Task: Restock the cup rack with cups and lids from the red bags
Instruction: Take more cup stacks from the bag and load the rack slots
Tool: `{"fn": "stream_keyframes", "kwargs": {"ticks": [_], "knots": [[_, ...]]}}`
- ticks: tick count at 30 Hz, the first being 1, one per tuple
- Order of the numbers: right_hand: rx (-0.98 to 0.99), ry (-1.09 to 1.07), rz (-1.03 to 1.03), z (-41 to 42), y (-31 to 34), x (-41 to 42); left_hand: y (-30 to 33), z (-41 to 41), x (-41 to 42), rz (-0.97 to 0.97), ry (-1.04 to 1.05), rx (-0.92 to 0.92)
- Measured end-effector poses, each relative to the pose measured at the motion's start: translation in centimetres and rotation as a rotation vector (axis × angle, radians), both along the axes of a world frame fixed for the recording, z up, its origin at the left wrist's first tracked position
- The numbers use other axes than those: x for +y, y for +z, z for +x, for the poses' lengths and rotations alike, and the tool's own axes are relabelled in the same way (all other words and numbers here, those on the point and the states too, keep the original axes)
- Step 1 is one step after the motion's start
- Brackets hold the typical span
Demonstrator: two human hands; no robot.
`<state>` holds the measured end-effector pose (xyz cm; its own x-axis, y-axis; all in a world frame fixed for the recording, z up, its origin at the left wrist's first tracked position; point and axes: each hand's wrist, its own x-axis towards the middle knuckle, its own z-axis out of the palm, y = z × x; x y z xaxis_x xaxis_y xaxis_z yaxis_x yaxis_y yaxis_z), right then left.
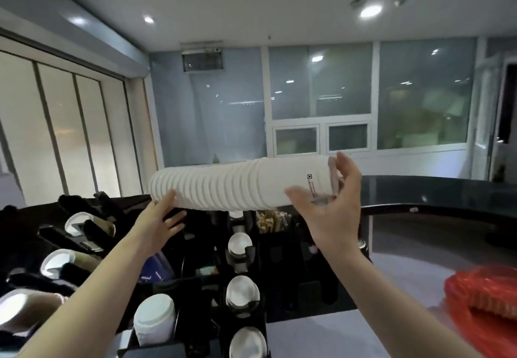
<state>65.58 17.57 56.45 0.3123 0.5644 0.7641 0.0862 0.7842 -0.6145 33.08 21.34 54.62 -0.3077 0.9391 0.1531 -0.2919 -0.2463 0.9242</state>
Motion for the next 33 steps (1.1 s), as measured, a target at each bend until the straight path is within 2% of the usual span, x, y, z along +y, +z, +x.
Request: {"fn": "stream_keyframes", "kwargs": {"ticks": [5,10,14,19,26,33], "knots": [[0.065,0.019,0.108,-1.0,4.9,-0.1,0.8,0.9,2.4,0.062,-0.044,-0.002],[-0.103,0.020,0.214,-1.8,9.1,-0.1,1.9,2.9,4.1,0.036,-0.042,0.029],[-0.235,0.069,0.256,-2.6,11.2,-0.1,2.1,3.7,4.8,-0.064,-0.017,0.022],[-0.258,0.090,0.253,-3.0,13.6,0.0,2.1,4.6,6.0,-0.078,-0.053,0.152],[-0.383,0.051,0.302,-5.3,15.0,1.1,1.5,5.4,8.1,-0.207,0.003,0.309],[-0.538,0.034,0.316,-8.2,14.3,3.7,0.3,5.9,10.1,-0.286,-0.008,0.300]]}}
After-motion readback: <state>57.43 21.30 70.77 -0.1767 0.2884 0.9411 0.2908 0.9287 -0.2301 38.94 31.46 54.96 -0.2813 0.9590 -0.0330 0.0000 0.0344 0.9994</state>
